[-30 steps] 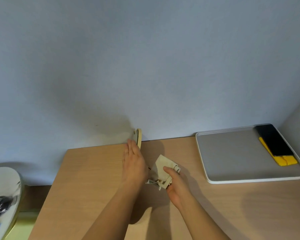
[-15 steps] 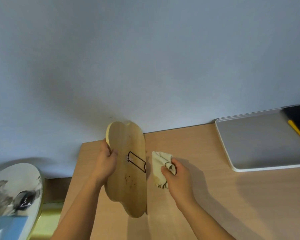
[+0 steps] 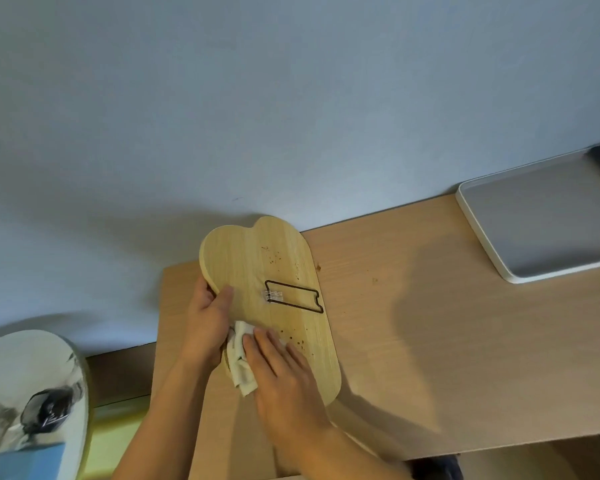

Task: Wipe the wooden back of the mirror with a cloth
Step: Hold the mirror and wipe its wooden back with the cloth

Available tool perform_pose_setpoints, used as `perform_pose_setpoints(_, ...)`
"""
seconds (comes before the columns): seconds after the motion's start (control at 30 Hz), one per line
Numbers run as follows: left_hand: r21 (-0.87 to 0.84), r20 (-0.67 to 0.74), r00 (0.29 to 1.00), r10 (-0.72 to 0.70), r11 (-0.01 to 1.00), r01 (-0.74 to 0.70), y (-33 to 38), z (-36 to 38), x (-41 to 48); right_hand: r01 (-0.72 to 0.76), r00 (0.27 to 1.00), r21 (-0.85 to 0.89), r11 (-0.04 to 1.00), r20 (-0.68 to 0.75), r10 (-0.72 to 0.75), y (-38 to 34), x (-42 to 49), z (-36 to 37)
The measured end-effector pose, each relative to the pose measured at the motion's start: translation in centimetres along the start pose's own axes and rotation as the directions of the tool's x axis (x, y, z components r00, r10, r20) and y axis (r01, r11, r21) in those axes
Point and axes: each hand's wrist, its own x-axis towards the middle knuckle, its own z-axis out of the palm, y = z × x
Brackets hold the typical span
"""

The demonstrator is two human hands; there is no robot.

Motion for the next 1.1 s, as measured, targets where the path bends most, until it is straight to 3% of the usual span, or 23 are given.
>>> perform_pose_setpoints(0.17, -0.156, 0.074, 0.997, -0.014, 0.987, 0.025, -1.9, -1.6, 1.1, -0.007, 0.999, -0.071, 0.997, -0.053, 0.003, 2.1, -0.6, 1.9)
perform_pose_setpoints(0.37, -0.224, 0.094, 0.994, -0.055, 0.972, 0.075, -3.3, -3.0, 1.9, -0.278, 0.96, -0.083, 0.957, -0.06, 0.273, 5.3, -0.3, 3.1)
perform_pose_setpoints(0.6, -0.253, 0.112, 0.993, -0.045, 0.965, 0.073, -4.2, -3.6, 2.6, -0.559, 0.824, -0.137, 0.817, 0.019, 0.567, 10.8, -1.6, 4.0)
perform_pose_setpoints(0.67, -0.261, 0.111, 0.993, -0.043, 0.963, 0.07, -4.3, -3.7, 2.7, -0.641, 0.765, -0.081, 0.763, 0.007, 0.644, 10.4, -0.8, 2.8)
perform_pose_setpoints(0.77, -0.267, 0.12, 0.992, -0.038, 0.961, 0.069, -4.6, -3.8, 2.8, -0.572, 0.809, 0.019, 0.82, -0.157, 0.567, 7.4, 0.3, 1.2)
perform_pose_setpoints(0.87, -0.274, 0.122, 0.992, -0.035, 0.959, 0.068, -4.6, -3.7, 2.9, -0.313, 0.941, 0.043, 0.949, -0.118, 0.316, 2.4, 0.6, 1.6)
perform_pose_setpoints(0.93, -0.272, 0.121, 0.992, -0.04, 0.96, 0.072, -4.6, -3.6, 3.0, -0.19, 0.979, -0.001, 0.982, -0.072, 0.189, 0.4, 0.4, 2.7)
perform_pose_setpoints(1.0, -0.272, 0.118, 0.992, -0.045, 0.959, 0.076, -4.7, -3.6, 3.0, -0.163, 0.986, 0.006, 0.987, -0.043, 0.163, 0.7, 0.1, 3.4)
perform_pose_setpoints(1.1, -0.282, 0.113, 0.992, -0.048, 0.956, 0.078, -4.8, -3.6, 2.9, -0.268, 0.961, 0.014, 0.963, -0.07, 0.269, 4.0, -0.4, 3.8)
